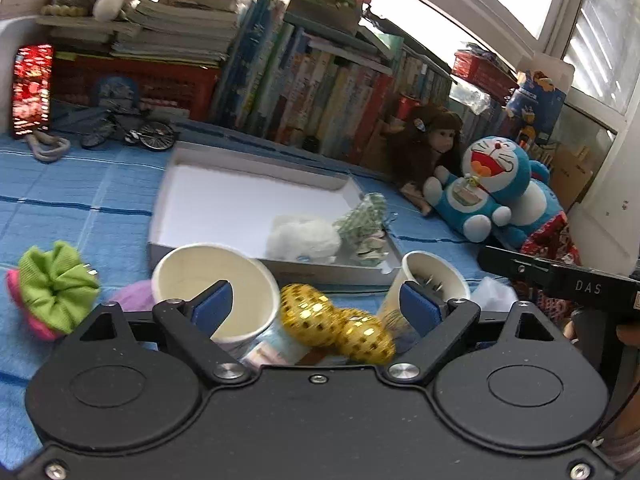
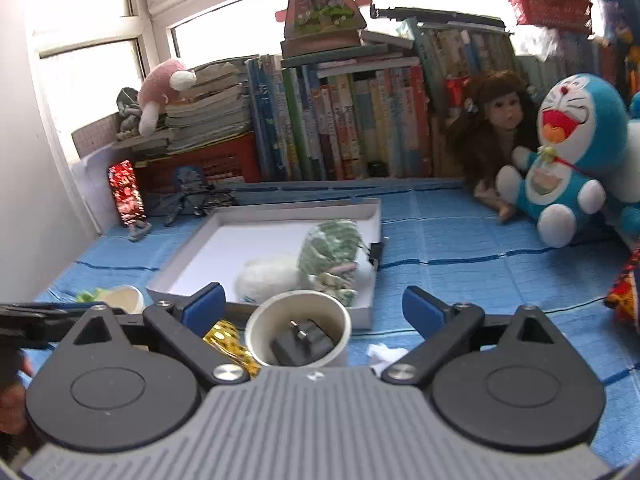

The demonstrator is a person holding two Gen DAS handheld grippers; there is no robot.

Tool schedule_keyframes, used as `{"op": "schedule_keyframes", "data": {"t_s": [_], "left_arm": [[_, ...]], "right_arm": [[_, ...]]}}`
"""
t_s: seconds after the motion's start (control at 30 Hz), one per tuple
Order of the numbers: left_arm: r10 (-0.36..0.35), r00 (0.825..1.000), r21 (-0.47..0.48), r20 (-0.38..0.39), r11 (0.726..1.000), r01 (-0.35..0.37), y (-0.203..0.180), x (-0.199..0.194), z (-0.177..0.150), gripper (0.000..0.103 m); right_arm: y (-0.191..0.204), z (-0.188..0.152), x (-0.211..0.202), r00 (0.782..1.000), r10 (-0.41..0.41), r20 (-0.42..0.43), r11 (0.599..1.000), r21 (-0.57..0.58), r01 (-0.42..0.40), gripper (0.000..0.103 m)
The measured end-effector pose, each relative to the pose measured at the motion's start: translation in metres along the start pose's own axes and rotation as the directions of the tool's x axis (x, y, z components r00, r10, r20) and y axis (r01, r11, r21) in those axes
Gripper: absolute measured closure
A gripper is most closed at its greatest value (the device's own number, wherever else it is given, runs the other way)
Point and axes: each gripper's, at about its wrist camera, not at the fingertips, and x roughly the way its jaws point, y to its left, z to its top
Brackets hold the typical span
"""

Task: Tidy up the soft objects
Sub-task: 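Move both open tools back toward the remaining items on the table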

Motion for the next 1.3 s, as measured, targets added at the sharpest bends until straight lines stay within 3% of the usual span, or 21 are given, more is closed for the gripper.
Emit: {"op": "schedule_keyframes", "data": {"t_s": [0.2, 0.33, 0.97, 1.3], "left_arm": [[0.023, 0.997, 0.027, 0.078, 0.999, -0.025, 0.008, -0.018, -0.024, 0.012], [0.016, 0.993, 0.070, 0.119, 0.997, -0.024, 0.005, -0.028, -0.033, 0.006], [0.090, 0.986, 0.098, 0.143, 0.990, -0.105, 0.011, -0.038, -0.048, 0.006], [0.176, 0.971, 0.088, 0.163, 0.977, -0.192, 0.027, -0.051, -0.067, 0.005]], "right_arm": [[-0.009, -0.023, -0.015, 0.995, -0.033, 0.095, 0.999, 0.009, 0.033, 0.004], [-0.010, -0.031, -0.021, 0.989, -0.056, 0.133, 0.998, -0.015, 0.058, 0.004], [-0.016, -0.049, -0.026, 0.981, -0.098, 0.166, 0.995, 0.018, 0.096, 0.003], [-0.022, -0.071, -0.026, 0.972, -0.175, 0.157, 0.984, 0.004, 0.177, 0.003]]}}
